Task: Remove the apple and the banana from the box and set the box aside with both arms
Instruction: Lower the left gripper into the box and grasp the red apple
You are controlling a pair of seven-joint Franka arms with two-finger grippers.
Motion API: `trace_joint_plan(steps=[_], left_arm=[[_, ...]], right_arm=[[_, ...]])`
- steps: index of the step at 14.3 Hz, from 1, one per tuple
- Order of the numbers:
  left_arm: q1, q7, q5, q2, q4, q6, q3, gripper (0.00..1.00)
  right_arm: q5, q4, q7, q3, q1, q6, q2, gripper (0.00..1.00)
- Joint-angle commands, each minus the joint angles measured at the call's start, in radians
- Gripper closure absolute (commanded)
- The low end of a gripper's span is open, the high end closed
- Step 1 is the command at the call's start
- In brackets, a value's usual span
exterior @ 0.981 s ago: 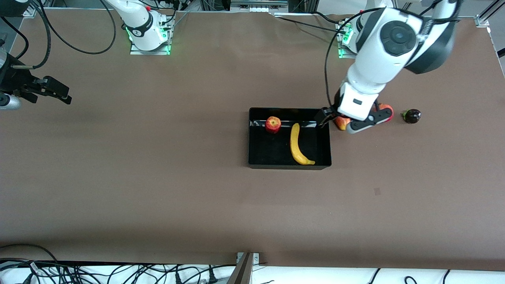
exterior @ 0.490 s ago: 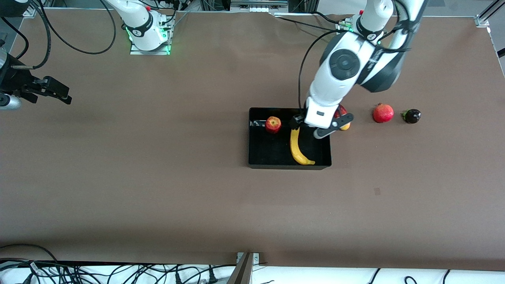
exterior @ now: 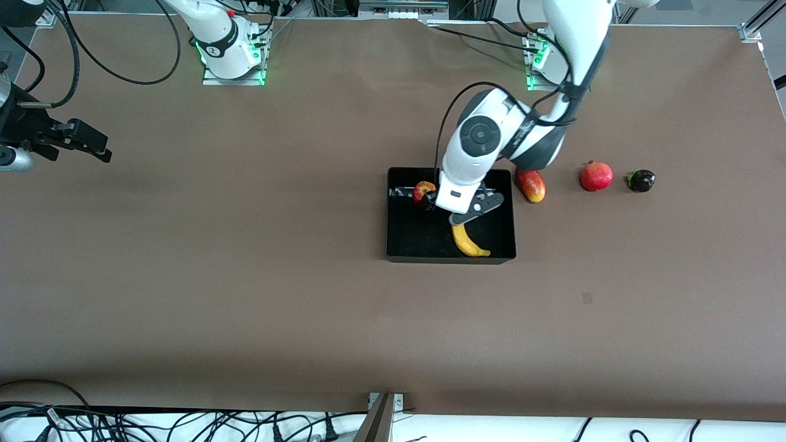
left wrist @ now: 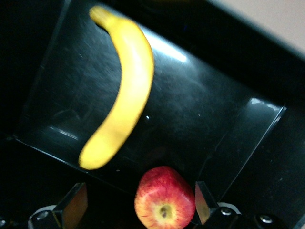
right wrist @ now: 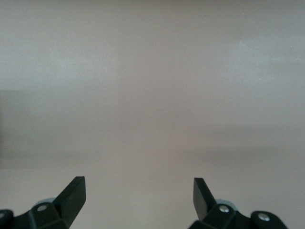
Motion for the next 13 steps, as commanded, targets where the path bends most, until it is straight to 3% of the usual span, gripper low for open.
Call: trace_joint_plan(steps=[1, 12, 13], left_arm=[[-0.031, -0.050, -0.007, 0.030, 0.023, 0.033, 0.008, 0.00], [-0.070, -0.124, -0.006, 0.115, 0.020, 0.160, 0.008, 0.00], [-0.070, -0.134, -0.004, 0.118, 0.020, 0.160, 0.008, 0.21]], right_arm=[[-0.002, 0.013, -0.003, -0.002, 0.001, -0.001, 0.003, 0.00], [-0.002, 0.013, -0.003, -0.002, 0.001, -0.001, 0.003, 0.00], [-0.002, 0.013, -0.003, -0.002, 0.001, -0.001, 0.003, 0.00]])
